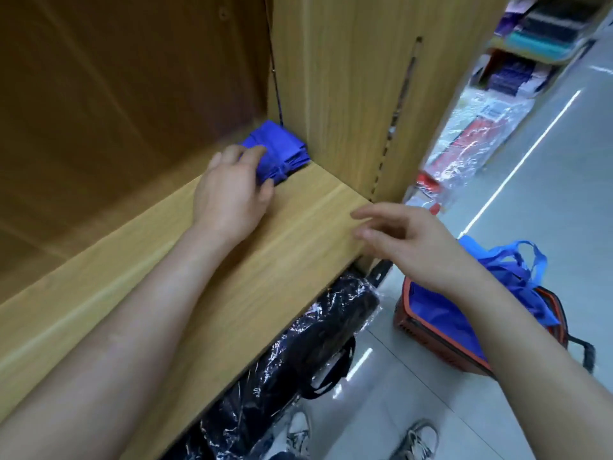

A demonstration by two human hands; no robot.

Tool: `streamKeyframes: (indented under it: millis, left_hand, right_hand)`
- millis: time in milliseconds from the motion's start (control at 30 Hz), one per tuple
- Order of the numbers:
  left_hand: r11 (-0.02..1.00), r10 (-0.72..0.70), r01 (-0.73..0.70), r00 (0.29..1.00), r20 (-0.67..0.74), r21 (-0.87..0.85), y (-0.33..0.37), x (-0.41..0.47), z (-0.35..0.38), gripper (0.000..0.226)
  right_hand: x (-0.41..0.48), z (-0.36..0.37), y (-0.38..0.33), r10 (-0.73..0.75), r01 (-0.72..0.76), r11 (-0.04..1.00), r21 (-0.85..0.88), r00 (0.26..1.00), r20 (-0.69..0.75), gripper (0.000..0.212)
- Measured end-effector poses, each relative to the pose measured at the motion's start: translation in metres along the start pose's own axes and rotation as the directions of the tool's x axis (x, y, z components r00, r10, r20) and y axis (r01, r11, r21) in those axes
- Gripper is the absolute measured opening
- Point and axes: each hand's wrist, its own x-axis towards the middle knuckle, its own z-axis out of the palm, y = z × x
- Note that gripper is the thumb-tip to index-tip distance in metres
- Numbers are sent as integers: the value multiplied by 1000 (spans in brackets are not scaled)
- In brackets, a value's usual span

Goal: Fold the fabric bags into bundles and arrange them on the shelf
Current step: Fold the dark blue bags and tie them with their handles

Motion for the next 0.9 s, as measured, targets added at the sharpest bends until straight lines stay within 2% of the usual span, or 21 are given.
streamKeyframes:
  millis: [67,133,233,333,433,533,600,700,900]
  left_hand:
    - [996,23,-29,997,-79,-79,30,-27,-13,30]
    - [981,21,-38,996,-91,-189,70,-58,-17,28]
    - [936,62,-55,998,9,-347,146,-99,0,26]
    - [924,142,-61,971,191,-376,215,-117,44,28]
    - [922,170,-30,927,336,-385,267,-115,108,30]
    - [915,188,7,877,443,-403,310,-107,174,28]
    - [913,203,20,844,496,-408,335,-96,219,21]
    - [931,195,54,764,616,-361,367,-77,289,25]
    - [948,190,85,624,758,-308,413,-39,427,44]
  right_hand:
    - [-27,-31,12,18,-19,1000,20,998,55,23]
    - [-53,-65,30,37,-36,999,-20,996,77,26]
    - [-87,-122,75,95,-90,987,-135,995,37,26]
    - [-117,-175,137,167,-190,967,-168,976,-143,29]
    - [-140,-219,207,305,-354,932,-79,883,-356,23]
    - [-159,-252,269,430,-475,880,26,770,-471,27]
    - [-164,-266,306,497,-534,842,77,711,-497,29]
    - [-159,-277,356,563,-586,798,136,647,-513,34]
    - [-119,-290,444,642,-692,718,75,617,-455,53]
